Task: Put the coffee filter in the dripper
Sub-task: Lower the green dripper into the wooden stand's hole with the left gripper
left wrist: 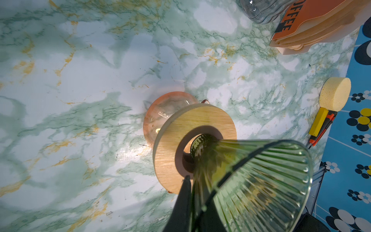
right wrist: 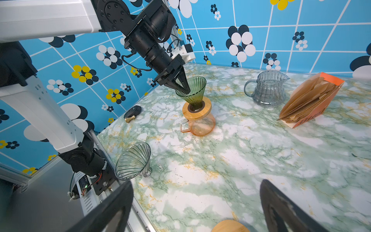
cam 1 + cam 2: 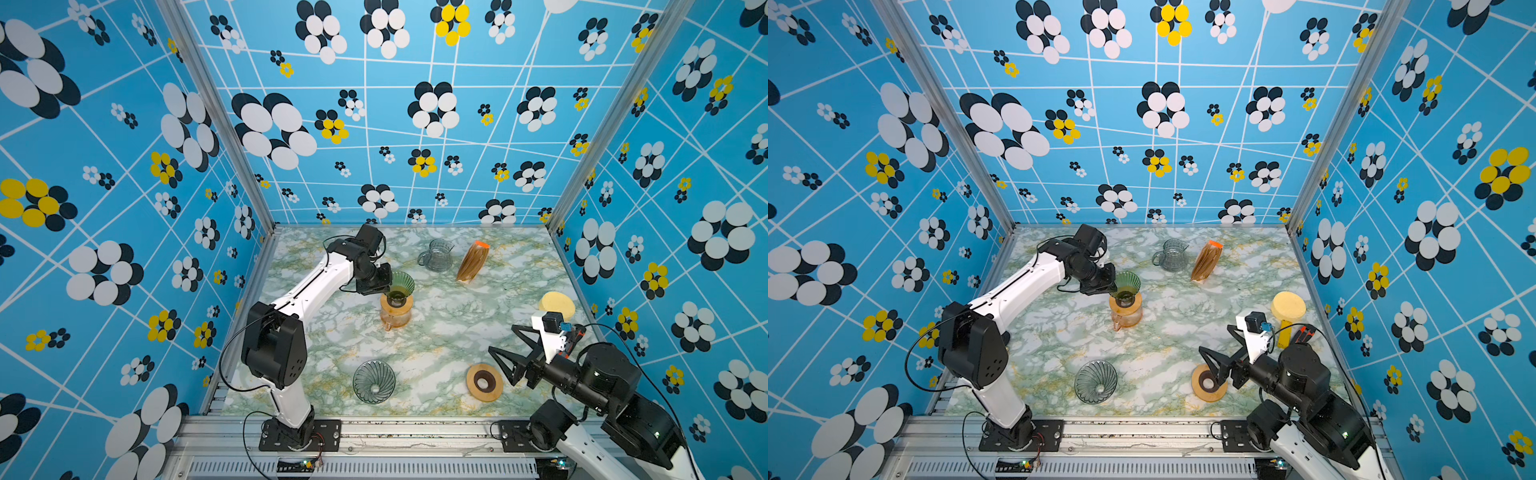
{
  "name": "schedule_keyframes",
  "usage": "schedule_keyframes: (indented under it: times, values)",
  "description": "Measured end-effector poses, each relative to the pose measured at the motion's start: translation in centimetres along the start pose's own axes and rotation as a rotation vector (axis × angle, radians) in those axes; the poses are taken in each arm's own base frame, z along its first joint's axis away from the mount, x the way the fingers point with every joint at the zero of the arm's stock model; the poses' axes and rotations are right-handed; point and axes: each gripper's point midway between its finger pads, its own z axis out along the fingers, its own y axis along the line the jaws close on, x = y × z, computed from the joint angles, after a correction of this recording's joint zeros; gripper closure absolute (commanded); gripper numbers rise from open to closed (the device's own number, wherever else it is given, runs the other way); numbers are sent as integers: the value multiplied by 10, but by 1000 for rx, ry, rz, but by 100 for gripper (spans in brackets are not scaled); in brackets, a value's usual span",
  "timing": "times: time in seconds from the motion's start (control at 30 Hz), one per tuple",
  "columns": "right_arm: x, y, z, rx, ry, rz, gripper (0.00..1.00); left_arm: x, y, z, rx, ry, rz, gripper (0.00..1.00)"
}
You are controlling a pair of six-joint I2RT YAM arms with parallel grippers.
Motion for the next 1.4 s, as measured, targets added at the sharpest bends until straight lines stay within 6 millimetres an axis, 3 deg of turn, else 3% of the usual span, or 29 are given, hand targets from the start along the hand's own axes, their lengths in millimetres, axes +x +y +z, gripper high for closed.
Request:
schedule_keyframes:
  times: [0.87,1.1,1.4]
  values:
    - [1,0,1,2,7,1,1,4,9,9,-46,22,12,90]
    - [1,0,1,1,7,1,1,4,9,9,-46,22,12,85]
    - [2,-1,3,3,14,2,1,3,9,9,-47,21,11,88]
